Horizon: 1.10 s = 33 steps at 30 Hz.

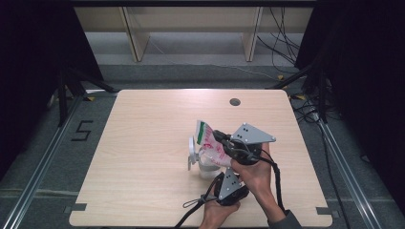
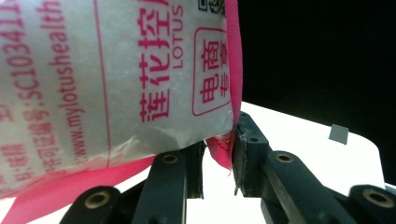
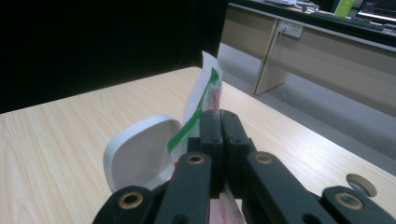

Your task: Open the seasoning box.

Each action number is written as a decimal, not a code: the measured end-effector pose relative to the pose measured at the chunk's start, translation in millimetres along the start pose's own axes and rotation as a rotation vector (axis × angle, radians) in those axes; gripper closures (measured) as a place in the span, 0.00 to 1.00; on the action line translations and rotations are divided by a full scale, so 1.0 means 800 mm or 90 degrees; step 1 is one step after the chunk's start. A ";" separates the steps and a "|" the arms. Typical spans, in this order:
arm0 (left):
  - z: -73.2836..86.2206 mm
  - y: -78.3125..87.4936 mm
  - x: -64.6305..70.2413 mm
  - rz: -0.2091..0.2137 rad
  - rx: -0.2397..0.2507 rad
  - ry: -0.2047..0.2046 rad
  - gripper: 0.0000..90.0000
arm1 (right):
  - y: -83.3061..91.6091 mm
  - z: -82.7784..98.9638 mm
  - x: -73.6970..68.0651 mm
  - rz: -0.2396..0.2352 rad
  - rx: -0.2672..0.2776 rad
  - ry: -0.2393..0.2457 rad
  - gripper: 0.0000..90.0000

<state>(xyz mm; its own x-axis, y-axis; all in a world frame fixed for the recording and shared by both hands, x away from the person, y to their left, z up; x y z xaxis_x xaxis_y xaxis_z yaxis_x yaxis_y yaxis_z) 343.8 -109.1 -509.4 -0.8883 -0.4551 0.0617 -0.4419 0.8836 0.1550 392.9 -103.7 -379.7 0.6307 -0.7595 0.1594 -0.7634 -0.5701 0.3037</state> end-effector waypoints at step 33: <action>0.005 0.002 0.001 -0.007 -0.014 -0.013 0.84 | 0.003 0.001 0.009 0.011 0.010 -0.002 1.00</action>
<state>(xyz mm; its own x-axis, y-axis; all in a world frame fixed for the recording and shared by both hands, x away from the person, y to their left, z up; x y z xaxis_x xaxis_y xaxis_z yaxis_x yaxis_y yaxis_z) 341.4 -107.7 -513.4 -0.8862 -0.4616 0.0394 -0.4485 0.8761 0.1769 395.9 -110.7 -378.7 0.6175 -0.7697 0.1618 -0.7759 -0.5623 0.2859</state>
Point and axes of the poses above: each handheld gripper's, and its own axes: y roughly backward along the jaws, z roughly out of its underside, x roughly to its right, the point moved 6 cm from there along -y, roughly forward along the jaws, and after that the axes turned 8 degrees about z, right-handed, at the moved point
